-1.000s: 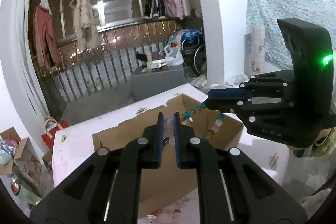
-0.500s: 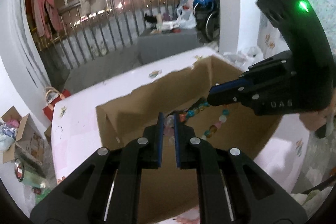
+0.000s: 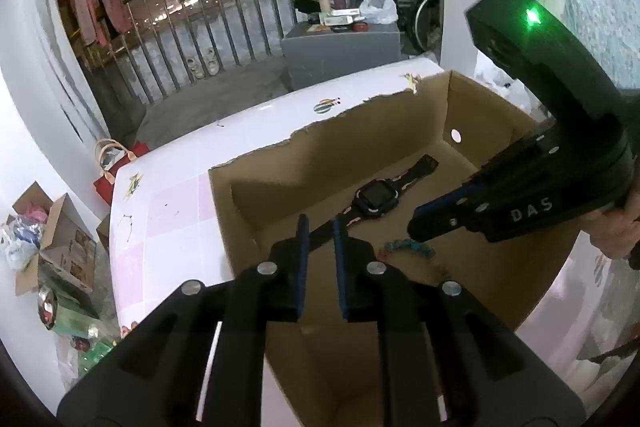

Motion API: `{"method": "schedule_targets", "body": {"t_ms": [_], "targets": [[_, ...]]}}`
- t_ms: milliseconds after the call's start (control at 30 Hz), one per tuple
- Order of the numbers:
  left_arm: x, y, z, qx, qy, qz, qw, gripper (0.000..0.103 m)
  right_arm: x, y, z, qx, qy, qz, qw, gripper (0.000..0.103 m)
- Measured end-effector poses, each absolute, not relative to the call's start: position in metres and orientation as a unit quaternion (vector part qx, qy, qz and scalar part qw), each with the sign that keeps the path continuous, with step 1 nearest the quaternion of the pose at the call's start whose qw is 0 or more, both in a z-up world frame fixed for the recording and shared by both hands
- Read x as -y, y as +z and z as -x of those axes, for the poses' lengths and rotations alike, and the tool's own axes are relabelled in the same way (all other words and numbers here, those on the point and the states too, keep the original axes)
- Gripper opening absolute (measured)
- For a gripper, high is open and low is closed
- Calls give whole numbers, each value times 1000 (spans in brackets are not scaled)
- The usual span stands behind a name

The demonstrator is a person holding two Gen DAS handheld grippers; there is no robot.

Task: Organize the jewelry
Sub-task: 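Lower the bracelet into the box and open both grippers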

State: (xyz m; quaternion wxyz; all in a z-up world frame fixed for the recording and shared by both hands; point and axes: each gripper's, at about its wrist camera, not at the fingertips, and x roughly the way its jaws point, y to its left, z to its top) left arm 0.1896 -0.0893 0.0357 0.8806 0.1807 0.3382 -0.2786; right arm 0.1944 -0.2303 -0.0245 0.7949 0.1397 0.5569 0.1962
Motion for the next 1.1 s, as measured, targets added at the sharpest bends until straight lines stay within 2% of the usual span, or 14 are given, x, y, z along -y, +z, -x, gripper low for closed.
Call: {"method": "schedule_targets", "body": {"t_ms": [333, 433, 567, 800, 933, 1100], "targets": [[72, 55, -163, -301, -282, -134, 901, 23, 252, 8, -172, -510, 169, -131, 833, 12], [65, 59, -152, -290, -283, -122, 906, 27, 258, 19, -159, -490, 163, -126, 847, 18], [50, 64, -128, -273, -287, -96, 913, 31, 267, 38, -127, -444, 151, -119, 875, 23], [24, 67, -85, -247, -303, -51, 919, 37, 272, 62, -49, -346, 159, -85, 921, 23], [17, 54, -63, -245, -317, -37, 916, 42, 265, 51, -12, -318, 182, -79, 927, 23], [20, 23, -49, -274, -323, -43, 905, 42, 248, 15, -5, -349, 184, -73, 916, 23]]}}
